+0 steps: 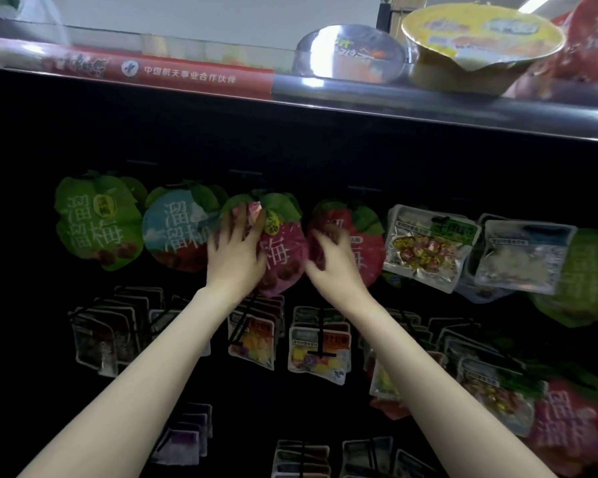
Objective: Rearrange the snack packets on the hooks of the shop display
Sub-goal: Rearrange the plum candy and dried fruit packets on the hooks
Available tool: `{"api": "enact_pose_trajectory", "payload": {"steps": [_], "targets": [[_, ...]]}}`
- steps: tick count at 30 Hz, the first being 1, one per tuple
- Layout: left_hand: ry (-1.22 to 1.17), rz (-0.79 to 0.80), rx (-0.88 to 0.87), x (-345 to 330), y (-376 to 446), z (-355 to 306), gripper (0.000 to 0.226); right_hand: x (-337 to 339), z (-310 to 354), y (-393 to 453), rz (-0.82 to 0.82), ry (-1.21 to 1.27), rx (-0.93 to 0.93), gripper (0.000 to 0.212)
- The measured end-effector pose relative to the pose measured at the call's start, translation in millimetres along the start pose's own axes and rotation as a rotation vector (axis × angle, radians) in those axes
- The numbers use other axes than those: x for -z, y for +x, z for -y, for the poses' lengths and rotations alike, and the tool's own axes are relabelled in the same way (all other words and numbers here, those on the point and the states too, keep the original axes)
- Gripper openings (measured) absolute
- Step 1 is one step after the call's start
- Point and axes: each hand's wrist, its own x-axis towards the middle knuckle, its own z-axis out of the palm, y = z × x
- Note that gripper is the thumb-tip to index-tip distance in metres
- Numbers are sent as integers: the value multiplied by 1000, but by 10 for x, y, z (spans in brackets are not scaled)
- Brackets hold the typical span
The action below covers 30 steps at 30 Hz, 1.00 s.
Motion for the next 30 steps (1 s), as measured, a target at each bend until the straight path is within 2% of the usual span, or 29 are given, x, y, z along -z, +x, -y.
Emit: {"api": "enact_pose_trajectory", "payload": {"steps": [3, 6, 8, 9, 12, 20, 23, 27, 30], "targets": [[-22, -69, -3, -30, -114, -166, 61, 293, -214, -332, -277, 12, 72, 40], [-132, -119, -114, -89, -264, -466, 52, 663, -432, -497, -607, -168, 210, 34], [-197, -90, -165, -146, -322, -677, 52, 932, -586, -451, -707, -267, 132, 41], [-222, -83, -180, -171, -337, -769, 51, 1055, -663, -405, -695, -283, 55, 49], [-262, -85, -191, -246, -350, -968, 50, 1304, -901, -270, -512, -221, -127, 68], [-309, -33, -197, -390, -416, -1206, 50, 1380, -1086, -170, -438, -35, -262, 67], [-313, -10, -200, -420, -439, -1312, 51, 1404, -1120, -155, -402, 59, -238, 59], [-301, 20, -182, -471, -509, -1362, 52, 1425, -1179, -228, -438, 8, -136, 45], [-287, 33, -163, -529, -578, -1360, 52, 1406, -1183, -358, -404, 64, -127, 48]]}}
